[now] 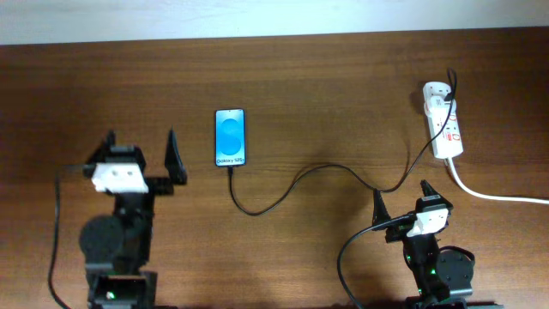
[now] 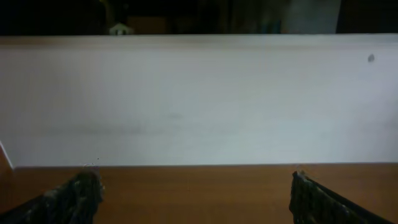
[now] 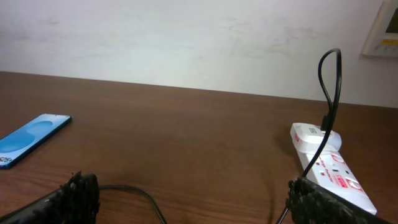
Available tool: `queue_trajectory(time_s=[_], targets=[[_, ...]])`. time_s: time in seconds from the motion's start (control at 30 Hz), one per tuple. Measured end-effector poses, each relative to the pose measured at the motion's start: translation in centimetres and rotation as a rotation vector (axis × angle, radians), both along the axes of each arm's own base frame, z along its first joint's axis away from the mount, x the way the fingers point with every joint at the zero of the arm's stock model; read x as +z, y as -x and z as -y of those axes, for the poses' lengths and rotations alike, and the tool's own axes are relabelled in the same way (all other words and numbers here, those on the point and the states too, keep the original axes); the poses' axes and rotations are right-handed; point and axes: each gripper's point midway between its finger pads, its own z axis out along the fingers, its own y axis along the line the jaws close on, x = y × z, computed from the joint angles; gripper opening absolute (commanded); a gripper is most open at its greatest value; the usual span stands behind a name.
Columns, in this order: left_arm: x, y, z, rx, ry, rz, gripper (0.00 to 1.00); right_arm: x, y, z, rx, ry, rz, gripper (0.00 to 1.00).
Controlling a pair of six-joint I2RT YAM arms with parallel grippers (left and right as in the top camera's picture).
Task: Plug charger to phone and switch on socket
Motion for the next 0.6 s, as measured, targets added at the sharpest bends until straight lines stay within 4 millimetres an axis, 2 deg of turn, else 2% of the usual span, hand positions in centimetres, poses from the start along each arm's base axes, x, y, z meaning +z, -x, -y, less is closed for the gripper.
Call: queue_trajectory(time_s=[0.03,0.1,0.3,0.4,0.47,0.53,0.6], targets=[[-1.6,0.6,0.0,0.000,0.000,-0.007,0.99,0.0,0.0,0.0,0.000,-0.001,0.000,0.98],[-3.5,1.6,-0.1,0.005,0.001,0.002,1.00,0.0,0.0,0.0,0.000,-0.001,0.000,0.99],[-7.2,4.2,-0.7,0.034,0.006,0.056,0.99,0.0,0.0,0.0,0.000,0.000,0.000,0.99],[-9.0,4.9,-0.8,0.038,0.007,0.063,1.00,0.0,0.0,0.0,0.000,0.000,0.000,0.98],[-10.7,5.0,-0.8,0.039,0.004,0.015,0.99,0.0,0.0,0.0,0.000,0.000,0.000,0.99],[-14.0,5.1,-0.9,0.042,-0.002,-0.104,0.99,0.0,0.0,0.0,0.000,0.000,0.000,0.98],[-15.5,5.5,-0.9,0.042,-0.006,-0.167,0.99,0.0,0.0,0.0,0.000,0.000,0.001,0.99]])
